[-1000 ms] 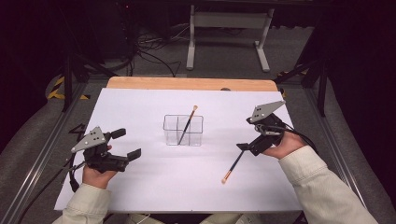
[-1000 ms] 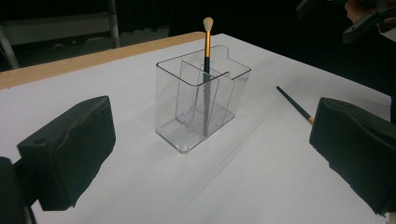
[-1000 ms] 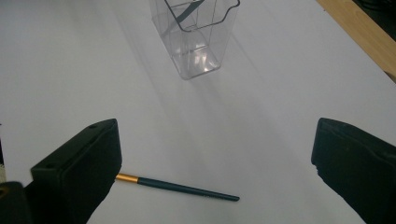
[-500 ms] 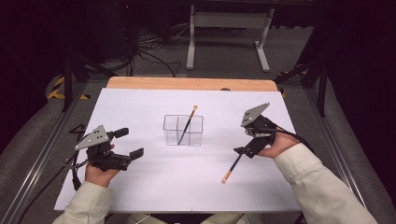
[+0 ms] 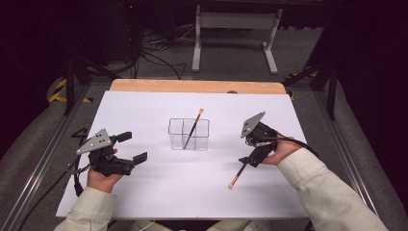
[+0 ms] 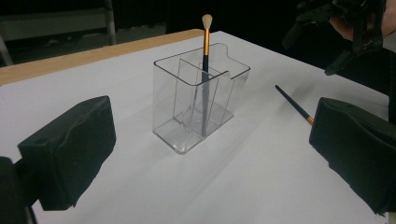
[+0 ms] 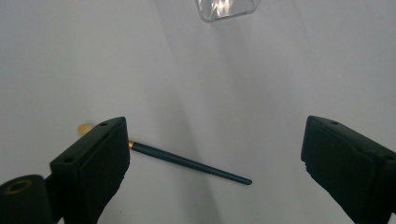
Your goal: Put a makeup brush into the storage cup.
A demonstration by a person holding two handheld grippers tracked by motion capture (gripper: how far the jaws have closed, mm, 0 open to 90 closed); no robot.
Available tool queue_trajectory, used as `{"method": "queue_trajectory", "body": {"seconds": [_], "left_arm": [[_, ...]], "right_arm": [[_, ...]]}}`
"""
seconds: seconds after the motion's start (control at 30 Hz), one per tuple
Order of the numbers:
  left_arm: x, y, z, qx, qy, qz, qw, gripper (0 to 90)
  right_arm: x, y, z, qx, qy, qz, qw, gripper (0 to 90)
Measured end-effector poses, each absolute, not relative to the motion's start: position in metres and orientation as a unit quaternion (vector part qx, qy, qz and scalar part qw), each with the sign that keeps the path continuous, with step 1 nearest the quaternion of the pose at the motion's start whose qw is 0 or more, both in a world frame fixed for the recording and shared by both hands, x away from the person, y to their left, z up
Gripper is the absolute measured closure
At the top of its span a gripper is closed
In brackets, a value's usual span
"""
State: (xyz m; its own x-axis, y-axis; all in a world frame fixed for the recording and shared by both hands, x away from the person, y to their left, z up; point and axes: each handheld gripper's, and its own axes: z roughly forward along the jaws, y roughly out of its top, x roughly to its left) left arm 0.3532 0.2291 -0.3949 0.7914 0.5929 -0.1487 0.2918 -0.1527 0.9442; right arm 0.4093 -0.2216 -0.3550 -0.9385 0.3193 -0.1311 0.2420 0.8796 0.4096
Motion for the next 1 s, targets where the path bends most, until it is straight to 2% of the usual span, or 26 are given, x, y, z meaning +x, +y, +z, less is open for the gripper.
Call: {"method": "queue_trajectory", "body": {"seconds": [1.0], "left_arm": [[0.351, 0.231, -0.394, 0.746, 0.299, 0.128, 0.582, 0.8]], "right_arm": [[0.412, -0.209, -0.390, 0.138, 0.980, 0.130, 0.055, 7.3]]}}
